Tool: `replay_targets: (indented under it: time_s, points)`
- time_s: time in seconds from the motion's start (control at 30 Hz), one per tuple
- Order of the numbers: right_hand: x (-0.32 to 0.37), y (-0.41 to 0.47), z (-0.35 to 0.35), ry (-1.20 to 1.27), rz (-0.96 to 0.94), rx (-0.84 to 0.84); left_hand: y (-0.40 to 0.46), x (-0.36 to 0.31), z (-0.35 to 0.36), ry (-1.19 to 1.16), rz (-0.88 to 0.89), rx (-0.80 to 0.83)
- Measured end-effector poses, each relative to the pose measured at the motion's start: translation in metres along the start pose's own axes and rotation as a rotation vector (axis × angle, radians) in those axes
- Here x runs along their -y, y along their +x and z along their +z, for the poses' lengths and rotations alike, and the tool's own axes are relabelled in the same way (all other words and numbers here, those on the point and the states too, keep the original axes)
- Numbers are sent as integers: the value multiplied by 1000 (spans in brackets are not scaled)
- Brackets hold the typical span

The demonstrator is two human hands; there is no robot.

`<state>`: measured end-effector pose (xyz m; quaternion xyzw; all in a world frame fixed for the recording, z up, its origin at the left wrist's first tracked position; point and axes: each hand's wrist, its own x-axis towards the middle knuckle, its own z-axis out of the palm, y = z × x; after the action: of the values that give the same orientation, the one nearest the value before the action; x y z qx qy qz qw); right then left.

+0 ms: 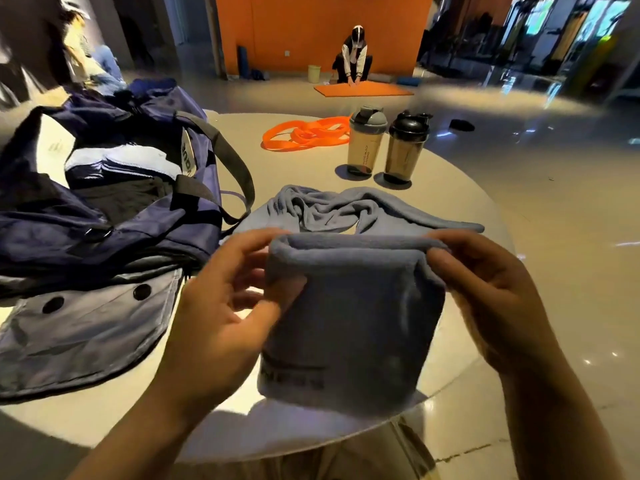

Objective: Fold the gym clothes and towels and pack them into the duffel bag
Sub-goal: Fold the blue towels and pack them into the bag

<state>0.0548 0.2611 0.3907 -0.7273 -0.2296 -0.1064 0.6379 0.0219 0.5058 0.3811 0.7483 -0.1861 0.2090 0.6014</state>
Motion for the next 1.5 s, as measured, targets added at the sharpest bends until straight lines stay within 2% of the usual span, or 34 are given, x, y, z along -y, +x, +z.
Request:
replay_targets:
  time_s: [0.07,0.13,0.2,0.23,0.33,0.4,0.47,0.53,0.6,0.67,0.8,1.0,1.1,1.23,1.37,1.5]
  points:
    - [3,10,-4,17,99,-36,21,0,6,-216,-158,46]
    - [-13,13,0,-63,240,-106,29,19,14,-300,-380,53]
    - [-41,11,8,-193,385,-160,23,45,22,-179,-539,48]
    - [-55,9,12,-283,432,-162,17,59,25,-46,-558,48]
    - [-92,2,18,-531,513,-145,-5,86,25,536,-485,114]
    - [-98,-2,17,-559,507,-178,-11,86,23,771,-324,95]
    - [-94,-8,14,-598,396,-175,-10,79,22,736,-159,161]
    - [-89,-15,15,-623,281,-88,-9,70,30,735,-100,405]
    - [-87,-21,21,-693,242,105,-12,72,40,842,-178,656]
    - [-93,-26,28,-817,263,289,-14,76,44,910,-280,721]
    - [-103,-24,27,-910,407,353,-12,83,42,873,-335,686]
    - [-106,-12,24,-980,426,353,-11,93,49,777,-327,634]
    - [-107,-1,15,-1008,462,287,7,105,63,778,-306,634]
    - [-100,10,1,-1113,390,168,39,123,85,780,-248,634]
    - [-79,15,3,-1025,308,217,47,125,84,715,-169,464]
    - [-67,33,19,-956,205,426,44,116,41,749,-13,140]
